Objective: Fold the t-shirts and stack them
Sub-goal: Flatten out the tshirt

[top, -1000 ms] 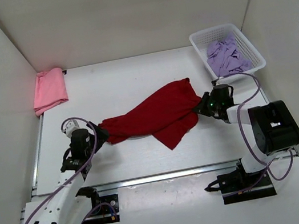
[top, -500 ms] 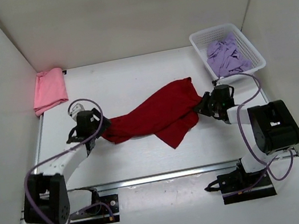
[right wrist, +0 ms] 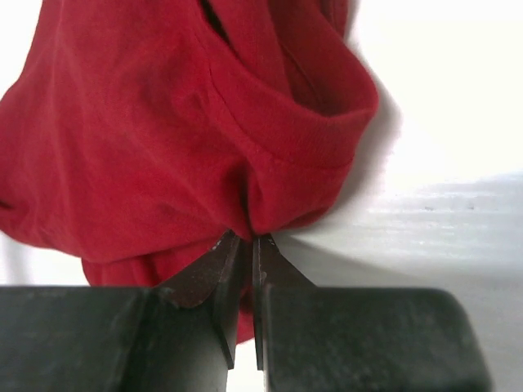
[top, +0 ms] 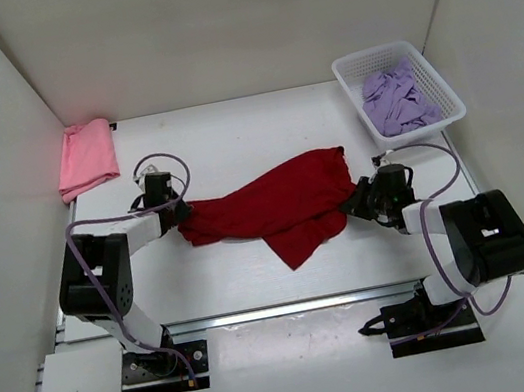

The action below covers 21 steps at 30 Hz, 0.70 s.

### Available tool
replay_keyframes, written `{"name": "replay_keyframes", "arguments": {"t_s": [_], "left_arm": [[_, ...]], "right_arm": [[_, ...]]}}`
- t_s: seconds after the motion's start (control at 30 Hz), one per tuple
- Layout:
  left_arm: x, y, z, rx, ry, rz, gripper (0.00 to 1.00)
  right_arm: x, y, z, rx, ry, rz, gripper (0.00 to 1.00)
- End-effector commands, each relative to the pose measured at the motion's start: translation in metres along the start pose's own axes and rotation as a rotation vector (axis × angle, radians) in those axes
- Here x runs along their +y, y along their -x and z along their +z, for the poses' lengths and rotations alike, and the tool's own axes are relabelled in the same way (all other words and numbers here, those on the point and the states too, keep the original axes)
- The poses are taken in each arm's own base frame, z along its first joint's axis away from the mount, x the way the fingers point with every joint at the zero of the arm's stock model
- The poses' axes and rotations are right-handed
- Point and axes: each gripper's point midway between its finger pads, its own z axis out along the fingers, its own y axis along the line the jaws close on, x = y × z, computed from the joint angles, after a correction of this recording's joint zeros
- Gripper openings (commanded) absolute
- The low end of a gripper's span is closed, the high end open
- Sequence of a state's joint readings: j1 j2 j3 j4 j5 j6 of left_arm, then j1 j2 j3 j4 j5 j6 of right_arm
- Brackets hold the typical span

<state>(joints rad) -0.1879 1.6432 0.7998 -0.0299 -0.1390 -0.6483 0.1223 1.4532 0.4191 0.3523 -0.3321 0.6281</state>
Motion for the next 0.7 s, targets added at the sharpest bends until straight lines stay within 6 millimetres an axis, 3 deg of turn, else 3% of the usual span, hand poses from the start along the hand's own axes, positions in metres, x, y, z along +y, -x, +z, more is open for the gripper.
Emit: {"name": "replay_keyframes", "arguments": {"t_s": [0.0,0.1,0.17,0.27,0.3,0.37,0.4,0.43,0.47,0.5,0.53,0.57,0.6,0.67], "left_arm": [[-0.029,0.027,-0.005,-0.035,-0.072,0.023,0.0],[-0.059,0.055,-0.027,-0.089,-0.136,0.054,0.0],[-0.076,0.078,-0.055,-0.162,-0.19,0.056,0.0],[-0.061,0.086,-0.087,-0.231,-0.219,-0.002,0.0],[-0.049,0.095,-0.093,-0.279,-0.201,-0.034,0.01],[-0.014,0.083,-0.107,-0.316,-0.164,-0.096,0.06],[-0.004,0.085,-0.118,-0.357,-0.165,-0.14,0.18],[0.012,0.061,-0.11,-0.324,-0.154,-0.185,0.37],[0.024,0.041,-0.108,-0.298,-0.153,-0.193,0.46],[0.029,0.033,-0.107,-0.281,-0.152,-0.21,0.62],[0.041,0.021,-0.103,-0.261,-0.125,-0.21,0.72],[0.042,0.022,-0.103,-0.262,-0.121,-0.201,0.75],[0.051,0.018,-0.1,-0.239,-0.094,-0.206,0.86],[0.046,0.03,-0.104,-0.251,-0.111,-0.212,0.88]], "right_arm": [[-0.001,0.016,-0.002,-0.05,0.022,-0.004,0.0],[0.013,0.041,-0.001,-0.099,0.059,-0.005,0.0],[0.02,0.064,-0.002,-0.141,0.071,-0.004,0.0],[0.026,0.092,-0.006,-0.2,0.08,0.002,0.0],[0.023,0.099,-0.006,-0.212,0.073,0.009,0.0],[0.028,0.108,-0.009,-0.234,0.083,0.009,0.0],[0.028,0.111,-0.008,-0.241,0.082,0.007,0.0],[0.017,0.118,-0.007,-0.253,0.059,0.026,0.0],[0.02,0.125,-0.008,-0.265,0.066,0.027,0.0],[0.012,0.122,-0.002,-0.238,0.049,0.04,0.0],[0.013,0.126,0.004,-0.228,0.051,0.041,0.0],[0.009,0.129,0.008,-0.212,0.055,0.056,0.0],[0.007,0.127,0.011,-0.192,0.055,0.057,0.0],[0.007,0.129,0.015,-0.182,0.06,0.063,0.03]]}}
